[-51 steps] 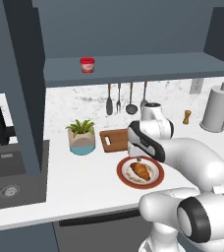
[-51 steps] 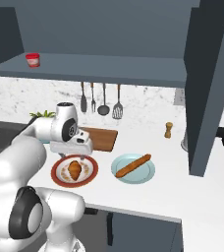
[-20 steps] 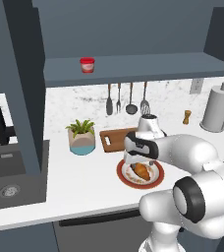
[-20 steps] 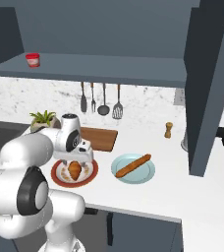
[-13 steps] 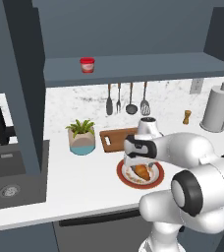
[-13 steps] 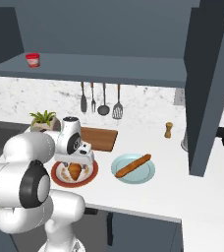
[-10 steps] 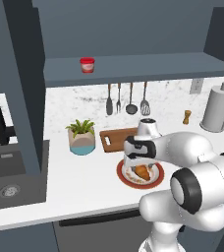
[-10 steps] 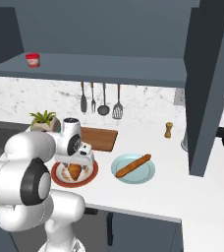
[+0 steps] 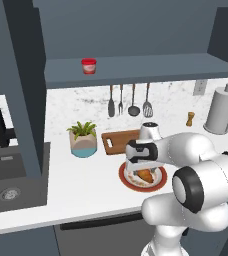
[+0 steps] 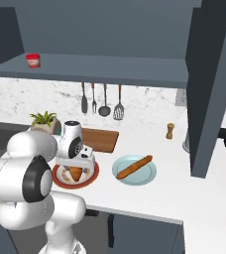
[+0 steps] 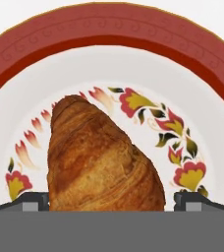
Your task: From the different types of pastries on the counter, select a croissant and place it on the cutting board. Then retrieve a jar of jam from the cabinet and place it alongside the croissant on the cutting board.
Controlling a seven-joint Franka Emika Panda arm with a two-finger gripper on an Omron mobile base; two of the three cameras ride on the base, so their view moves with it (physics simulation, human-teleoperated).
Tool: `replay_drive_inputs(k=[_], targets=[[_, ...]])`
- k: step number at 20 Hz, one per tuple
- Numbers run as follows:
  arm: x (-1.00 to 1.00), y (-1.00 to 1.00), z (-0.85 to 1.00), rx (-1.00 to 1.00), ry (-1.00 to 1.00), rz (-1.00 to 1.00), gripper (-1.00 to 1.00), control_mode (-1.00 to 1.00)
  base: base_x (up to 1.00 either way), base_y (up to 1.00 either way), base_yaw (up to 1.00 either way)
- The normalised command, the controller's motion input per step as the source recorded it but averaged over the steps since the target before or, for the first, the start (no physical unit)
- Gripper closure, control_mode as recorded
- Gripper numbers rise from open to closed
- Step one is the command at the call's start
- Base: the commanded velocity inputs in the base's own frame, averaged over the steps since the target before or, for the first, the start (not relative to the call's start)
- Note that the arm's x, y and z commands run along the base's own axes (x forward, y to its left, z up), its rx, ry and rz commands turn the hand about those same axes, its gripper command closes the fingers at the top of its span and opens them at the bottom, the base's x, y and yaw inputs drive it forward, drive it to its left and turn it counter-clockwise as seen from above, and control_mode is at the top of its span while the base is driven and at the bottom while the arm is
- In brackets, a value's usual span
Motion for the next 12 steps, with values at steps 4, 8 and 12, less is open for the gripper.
replay_drive_inputs(k=[4,8,12], targets=[[0.0,0.12,0.0,0.0,0.0,0.0,1.0,-1.0,0.0,0.0,0.0],[0.0,0.0,0.0,0.0,0.0,0.0,1.0,-1.0,0.0,0.0,0.0],[0.0,0.0,0.0,0.0,0.0,0.0,1.0,-1.0,0.0,0.0,0.0]])
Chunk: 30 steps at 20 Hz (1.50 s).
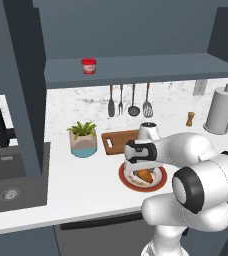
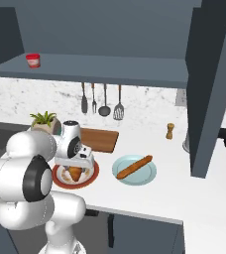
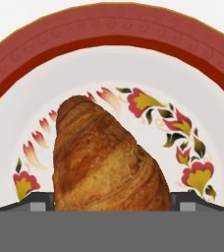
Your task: From the different types of pastries on the counter, select a croissant and place it on the cutting board. Then retrieve a jar of jam from the cabinet and place it alongside the croissant on the cutting board.
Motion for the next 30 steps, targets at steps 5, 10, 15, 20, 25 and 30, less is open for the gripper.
replay_drive_inputs(k=[5,10,15,20,25,30], targets=[[0.0,0.0,0.19,0.0,0.0,0.0,1.0,-1.0,0.0,0.0,0.0],[0.0,0.0,0.47,0.0,0.0,0.0,1.0,-1.0,0.0,0.0,0.0],[0.0,0.0,0.38,0.0,0.0,0.0,1.0,-1.0,0.0,0.0,0.0],[0.09,0.0,0.35,0.0,0.0,0.0,1.0,-1.0,0.0,0.0,0.0],[0.21,0.0,0.43,0.0,0.0,-0.01,1.0,-1.0,0.0,0.0,0.0],[0.21,-0.04,0.21,0.0,0.0,-0.09,1.0,-1.0,0.0,0.0,0.0]])
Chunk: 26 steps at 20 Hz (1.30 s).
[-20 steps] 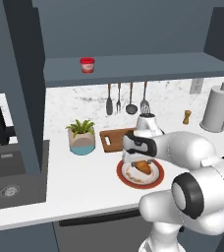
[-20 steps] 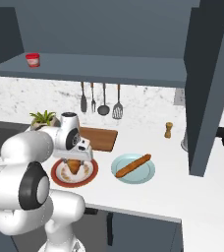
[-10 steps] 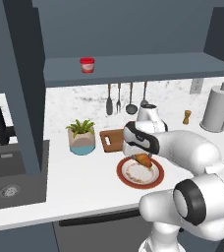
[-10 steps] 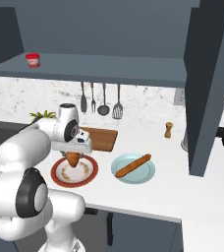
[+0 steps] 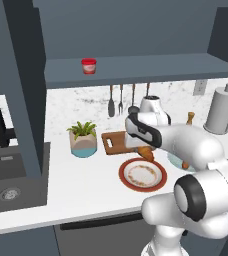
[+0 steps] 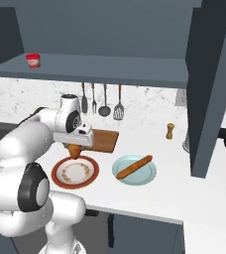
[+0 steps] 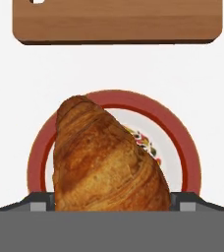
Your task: From the different types of pastries on the counter, select a croissant and place it on the cutting board. Then retrieve a jar of jam from the cabinet and place it alongside the croissant on the cutting board.
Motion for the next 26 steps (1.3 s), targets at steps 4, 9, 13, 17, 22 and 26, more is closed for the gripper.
replay_drive_inputs(k=[4,9,13,17,22,26], targets=[[0.0,-0.05,-0.02,0.0,0.0,0.0,1.0,-1.0,0.0,0.0,0.0],[0.02,-0.25,0.0,0.0,-0.07,0.0,1.0,-1.0,0.0,0.0,0.0],[0.19,-0.26,0.0,0.0,-0.11,0.0,1.0,-1.0,0.0,0.0,0.0],[0.37,-0.25,0.0,0.0,-0.09,0.0,1.0,-1.0,0.0,0.0,0.0],[0.55,-0.17,0.0,0.0,-0.03,-0.02,1.0,-1.0,0.0,0.0,0.0],[0.65,-0.16,0.0,0.0,0.0,-0.05,1.0,-1.0,0.0,0.0,0.0]])
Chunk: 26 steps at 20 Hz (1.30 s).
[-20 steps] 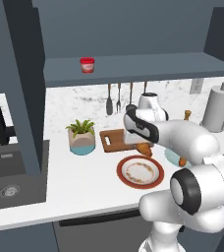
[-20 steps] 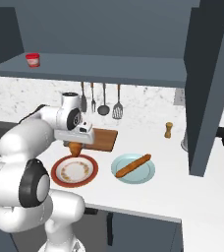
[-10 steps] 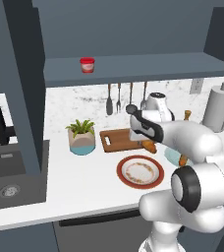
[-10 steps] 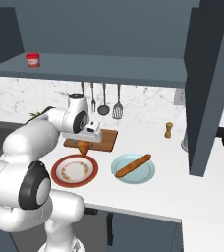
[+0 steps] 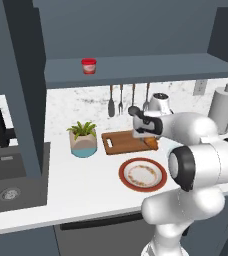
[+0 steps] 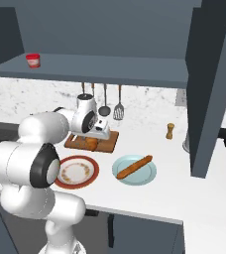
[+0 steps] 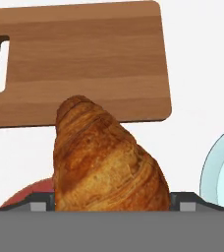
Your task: From the different types of pastries on the counter, select a croissant and place it on the cutting board. Then retrieve a jar of jam from the cabinet and place it alongside the croissant on the cutting board.
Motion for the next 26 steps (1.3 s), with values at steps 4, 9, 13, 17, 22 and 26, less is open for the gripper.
replay_drive_inputs(k=[4,9,13,17,22,26], targets=[[0.4,-0.07,0.0,0.0,0.0,-0.05,1.0,-1.0,0.0,0.0,0.0],[0.3,-0.06,-0.02,0.0,0.0,0.0,1.0,-1.0,0.0,0.0,0.0],[0.32,-0.1,-0.02,0.0,0.0,0.0,1.0,-1.0,0.0,0.0,0.0],[0.23,0.0,-0.24,0.0,0.0,0.0,1.0,-1.0,0.0,0.0,0.0],[0.2,0.0,-0.31,0.0,0.0,0.0,1.0,-1.0,0.0,0.0,0.0],[0.04,0.0,-0.05,0.02,0.0,0.0,1.0,-1.0,0.0,0.0,0.0]])
